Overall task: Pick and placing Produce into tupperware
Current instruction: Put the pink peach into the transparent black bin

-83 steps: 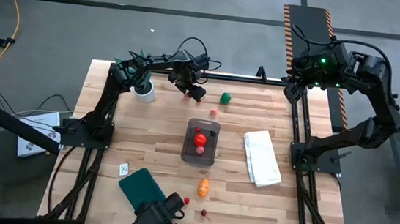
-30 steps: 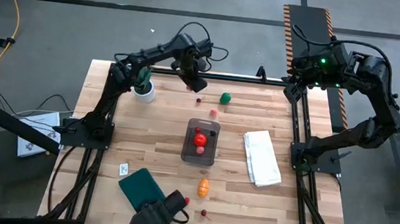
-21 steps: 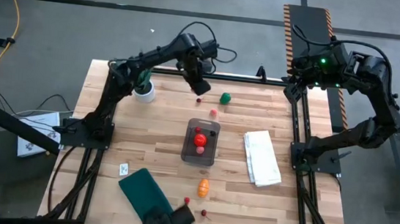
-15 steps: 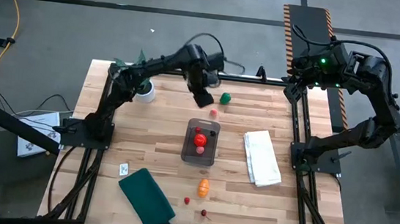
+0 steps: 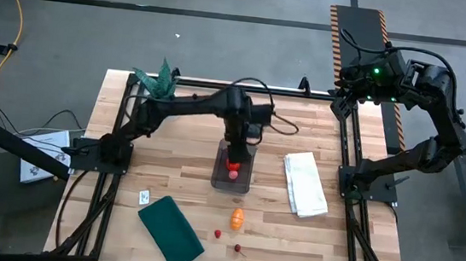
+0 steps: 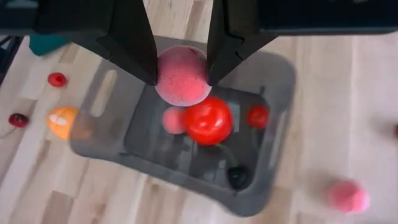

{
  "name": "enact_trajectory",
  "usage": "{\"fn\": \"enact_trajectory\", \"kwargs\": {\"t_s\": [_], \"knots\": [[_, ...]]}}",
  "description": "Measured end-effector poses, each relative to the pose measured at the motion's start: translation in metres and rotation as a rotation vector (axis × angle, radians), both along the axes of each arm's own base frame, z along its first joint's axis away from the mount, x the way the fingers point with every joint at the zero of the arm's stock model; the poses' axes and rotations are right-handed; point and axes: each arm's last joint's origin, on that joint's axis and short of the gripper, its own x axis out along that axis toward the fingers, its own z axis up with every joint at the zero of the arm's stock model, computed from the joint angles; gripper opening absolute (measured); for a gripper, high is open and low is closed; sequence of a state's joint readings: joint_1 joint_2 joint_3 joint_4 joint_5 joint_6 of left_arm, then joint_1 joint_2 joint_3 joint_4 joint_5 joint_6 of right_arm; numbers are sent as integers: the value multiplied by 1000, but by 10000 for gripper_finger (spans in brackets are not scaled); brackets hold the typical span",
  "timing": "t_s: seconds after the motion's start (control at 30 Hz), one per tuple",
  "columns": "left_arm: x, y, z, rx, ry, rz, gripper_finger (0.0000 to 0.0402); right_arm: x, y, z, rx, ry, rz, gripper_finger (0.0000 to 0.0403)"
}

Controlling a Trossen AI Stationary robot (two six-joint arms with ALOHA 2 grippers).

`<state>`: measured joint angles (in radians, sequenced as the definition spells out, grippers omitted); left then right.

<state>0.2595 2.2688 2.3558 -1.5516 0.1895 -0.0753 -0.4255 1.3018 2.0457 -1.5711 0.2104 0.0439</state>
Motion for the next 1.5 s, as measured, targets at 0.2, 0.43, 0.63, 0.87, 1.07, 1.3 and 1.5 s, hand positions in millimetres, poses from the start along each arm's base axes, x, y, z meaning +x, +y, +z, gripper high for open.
{"fn": "enact_trajectory", "kwargs": {"t_s": [0.2,0.43,0.63,0.87,1.07,1.3,1.5], "knots": [[10,-22,0,39,-40,-51,117,0,0,0,-1,0,1,140],[15,-25,-6,38,-49,-63,117,0,0,0,-2,2,3,140],[25,-24,-25,21,-31,-67,117,-1,0,0,-6,2,7,140],[29,-25,-40,14,15,-91,117,-4,2,1,-14,-1,13,140],[34,-25,-52,17,18,-100,117,-6,3,2,-19,-6,16,140],[39,-24,-64,16,28,-115,117,-7,3,3,-19,-8,15,140],[41,-23,-69,15,33,-123,117,-7,3,3,-18,-9,13,140]]}}
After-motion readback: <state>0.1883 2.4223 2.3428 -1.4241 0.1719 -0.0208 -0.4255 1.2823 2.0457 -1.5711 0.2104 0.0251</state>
